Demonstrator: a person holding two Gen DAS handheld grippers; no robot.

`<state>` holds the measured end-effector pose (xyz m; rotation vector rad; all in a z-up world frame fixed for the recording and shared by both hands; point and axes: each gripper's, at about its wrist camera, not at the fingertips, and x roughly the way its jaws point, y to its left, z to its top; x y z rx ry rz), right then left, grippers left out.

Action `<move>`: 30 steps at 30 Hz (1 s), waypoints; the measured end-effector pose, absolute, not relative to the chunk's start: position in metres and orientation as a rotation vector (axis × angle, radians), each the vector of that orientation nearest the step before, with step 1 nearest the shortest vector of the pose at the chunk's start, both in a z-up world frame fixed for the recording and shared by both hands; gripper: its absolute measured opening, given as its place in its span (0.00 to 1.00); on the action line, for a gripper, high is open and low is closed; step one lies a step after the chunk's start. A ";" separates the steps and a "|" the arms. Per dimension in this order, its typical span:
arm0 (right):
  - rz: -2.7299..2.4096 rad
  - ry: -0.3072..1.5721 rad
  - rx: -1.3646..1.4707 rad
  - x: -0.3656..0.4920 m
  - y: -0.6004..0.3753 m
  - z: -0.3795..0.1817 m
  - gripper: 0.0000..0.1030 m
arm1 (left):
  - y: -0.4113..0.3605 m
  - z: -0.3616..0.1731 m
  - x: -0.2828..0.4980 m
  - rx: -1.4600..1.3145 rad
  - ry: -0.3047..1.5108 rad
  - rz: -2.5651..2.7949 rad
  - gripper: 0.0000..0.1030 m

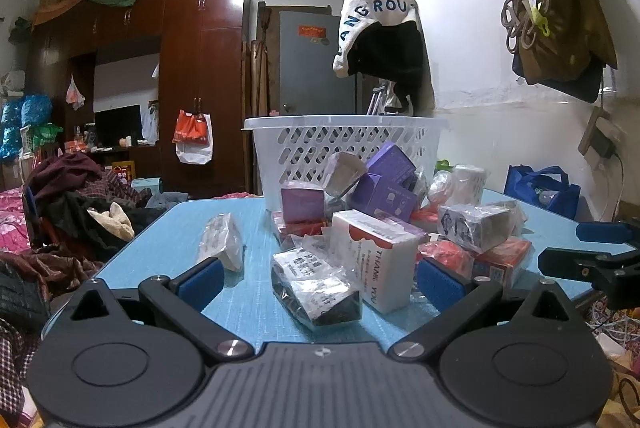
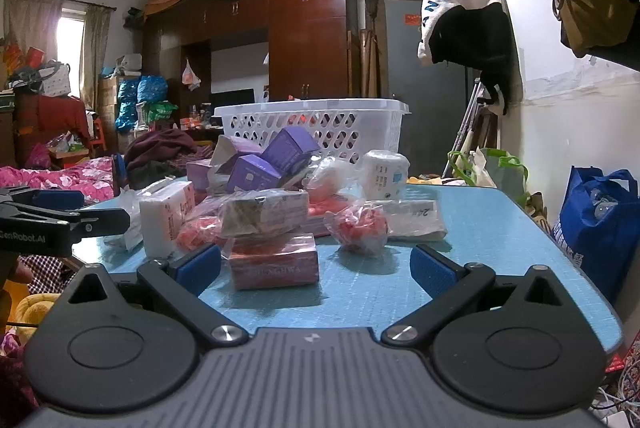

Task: Organize objects
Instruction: 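Move both tools toward the pile of items on the table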

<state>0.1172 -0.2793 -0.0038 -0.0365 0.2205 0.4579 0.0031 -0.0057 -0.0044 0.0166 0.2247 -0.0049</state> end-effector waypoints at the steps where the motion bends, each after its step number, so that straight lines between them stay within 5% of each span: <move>1: 0.459 0.222 -0.035 0.117 -0.279 -0.004 1.00 | -0.006 -0.004 0.003 0.018 0.223 -0.005 1.00; 30: 0.579 0.187 -0.009 0.111 -0.274 -0.014 0.95 | 0.007 -0.013 0.002 0.021 0.149 -0.045 0.97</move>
